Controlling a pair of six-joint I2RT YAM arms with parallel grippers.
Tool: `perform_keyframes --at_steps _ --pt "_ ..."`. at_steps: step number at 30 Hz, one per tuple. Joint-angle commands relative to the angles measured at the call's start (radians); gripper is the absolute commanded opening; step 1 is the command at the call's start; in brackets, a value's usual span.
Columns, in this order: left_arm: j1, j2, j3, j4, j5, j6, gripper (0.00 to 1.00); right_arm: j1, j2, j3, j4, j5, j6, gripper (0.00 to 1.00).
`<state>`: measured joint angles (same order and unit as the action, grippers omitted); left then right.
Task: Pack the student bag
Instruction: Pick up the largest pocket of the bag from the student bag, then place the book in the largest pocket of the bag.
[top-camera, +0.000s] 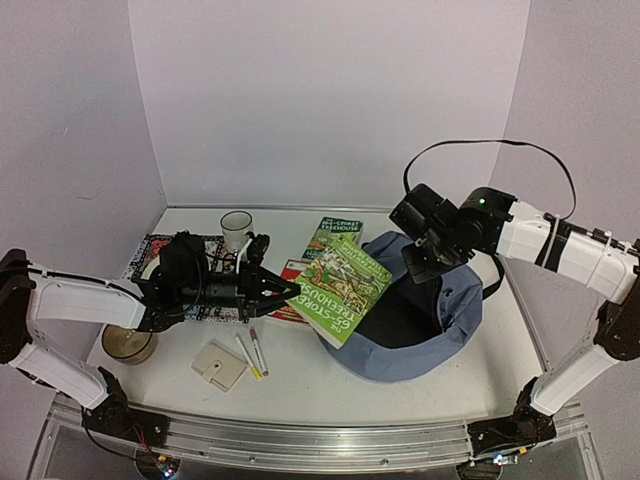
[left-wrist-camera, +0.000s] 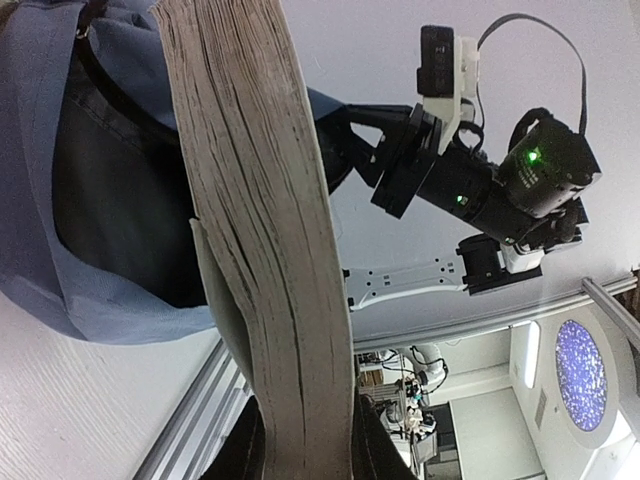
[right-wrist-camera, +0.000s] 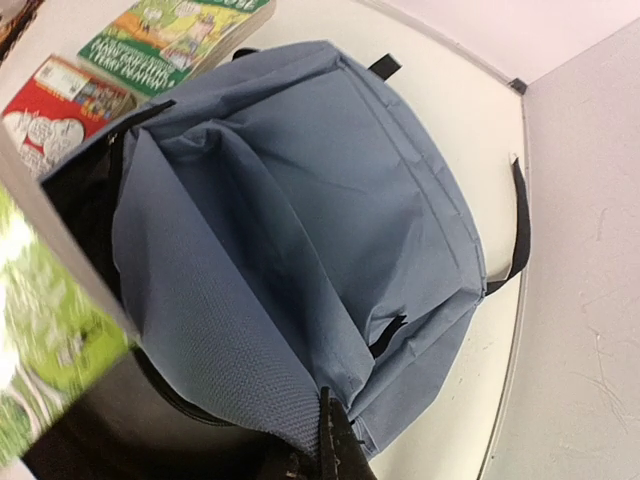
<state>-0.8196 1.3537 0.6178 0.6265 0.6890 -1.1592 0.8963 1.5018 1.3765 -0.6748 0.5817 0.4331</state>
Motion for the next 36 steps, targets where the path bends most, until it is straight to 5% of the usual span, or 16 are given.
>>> perform_keyframes --at_steps 1,11,36 --pt "-0.017 -0.047 0.01 0.109 0.048 -0.007 0.0 -0.012 0.007 0.075 0.054 0.125 0.057 0.0" --pt "-0.044 -0.044 -0.043 0.088 0.068 -0.013 0.0 -0.026 -0.023 0.061 0.18 -0.004 0.03 0.0" --pt "-0.085 0.5 0.491 0.09 -0.041 -0.132 0.0 -0.024 -0.27 -0.183 0.48 -0.462 -0.051 0.0"
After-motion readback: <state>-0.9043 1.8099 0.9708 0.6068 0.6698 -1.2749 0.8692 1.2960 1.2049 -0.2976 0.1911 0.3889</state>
